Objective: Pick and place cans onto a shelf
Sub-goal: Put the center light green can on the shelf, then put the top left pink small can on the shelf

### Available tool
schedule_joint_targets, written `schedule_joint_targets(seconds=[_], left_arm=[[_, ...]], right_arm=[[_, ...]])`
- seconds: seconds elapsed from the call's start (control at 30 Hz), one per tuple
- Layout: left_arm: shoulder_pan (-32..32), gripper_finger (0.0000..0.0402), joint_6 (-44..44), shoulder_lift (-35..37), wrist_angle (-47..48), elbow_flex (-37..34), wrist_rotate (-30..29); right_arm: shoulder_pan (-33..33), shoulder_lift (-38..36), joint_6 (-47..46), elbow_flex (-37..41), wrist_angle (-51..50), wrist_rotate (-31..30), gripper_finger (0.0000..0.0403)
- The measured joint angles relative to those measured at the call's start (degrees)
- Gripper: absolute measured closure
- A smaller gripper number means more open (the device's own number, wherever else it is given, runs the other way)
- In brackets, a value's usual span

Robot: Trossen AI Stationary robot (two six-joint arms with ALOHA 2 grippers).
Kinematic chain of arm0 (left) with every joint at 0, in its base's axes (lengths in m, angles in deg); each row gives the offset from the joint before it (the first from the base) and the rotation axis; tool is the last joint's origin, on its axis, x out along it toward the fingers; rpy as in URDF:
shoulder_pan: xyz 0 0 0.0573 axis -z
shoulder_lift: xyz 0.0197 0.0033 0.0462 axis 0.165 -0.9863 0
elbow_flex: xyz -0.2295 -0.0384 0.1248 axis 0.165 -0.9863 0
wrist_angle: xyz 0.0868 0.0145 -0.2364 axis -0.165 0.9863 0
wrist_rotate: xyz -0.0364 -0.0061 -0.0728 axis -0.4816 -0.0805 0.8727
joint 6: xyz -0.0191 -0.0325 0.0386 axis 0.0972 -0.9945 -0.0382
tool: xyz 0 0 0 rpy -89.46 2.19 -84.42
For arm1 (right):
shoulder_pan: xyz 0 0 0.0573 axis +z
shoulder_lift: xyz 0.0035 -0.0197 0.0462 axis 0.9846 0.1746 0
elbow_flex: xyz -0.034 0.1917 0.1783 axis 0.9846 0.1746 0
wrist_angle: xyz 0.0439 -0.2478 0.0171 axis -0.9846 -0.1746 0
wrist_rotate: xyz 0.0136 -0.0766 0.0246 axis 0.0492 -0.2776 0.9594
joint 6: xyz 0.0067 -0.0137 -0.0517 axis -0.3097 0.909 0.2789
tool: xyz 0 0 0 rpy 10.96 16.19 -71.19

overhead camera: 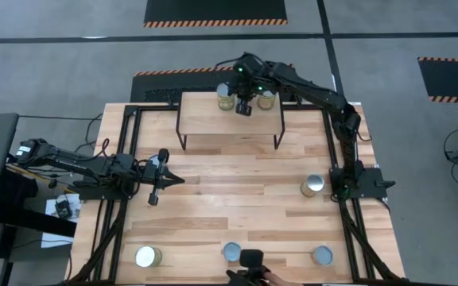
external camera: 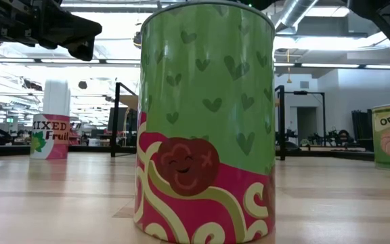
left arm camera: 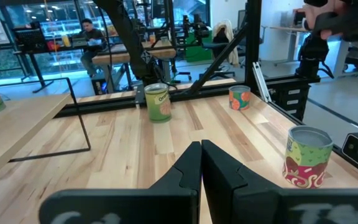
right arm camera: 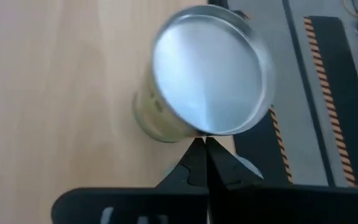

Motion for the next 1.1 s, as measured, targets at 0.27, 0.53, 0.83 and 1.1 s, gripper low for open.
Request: schedule_joint_targets(seconds=[0.27, 0.53, 0.83, 1.1], left_arm=[[0.0, 0.04, 0.0, 0.0, 0.0, 0.0, 0.0], [0.0, 0.04, 0.0, 0.0, 0.5, 0.0, 0.0], [0.0, 0.04, 1.0, 0.0, 0.5, 0.0, 0.0], [0.0, 0.04, 0.3, 0.0, 0.5, 0.0, 0.0]], right_arm=[[0.2, 0.0, -0.6, 0.0, 0.5, 1.9, 0.0399], [4.3, -4.7, -0.2, 0.0, -1.5, -0.8, 0.04], [11.6, -15.7, -2.1, 22.6, 22.4, 2.3, 0.0402], [19.0, -28.1, -9.8, 52.3, 56.3, 5.2, 0.0403]])
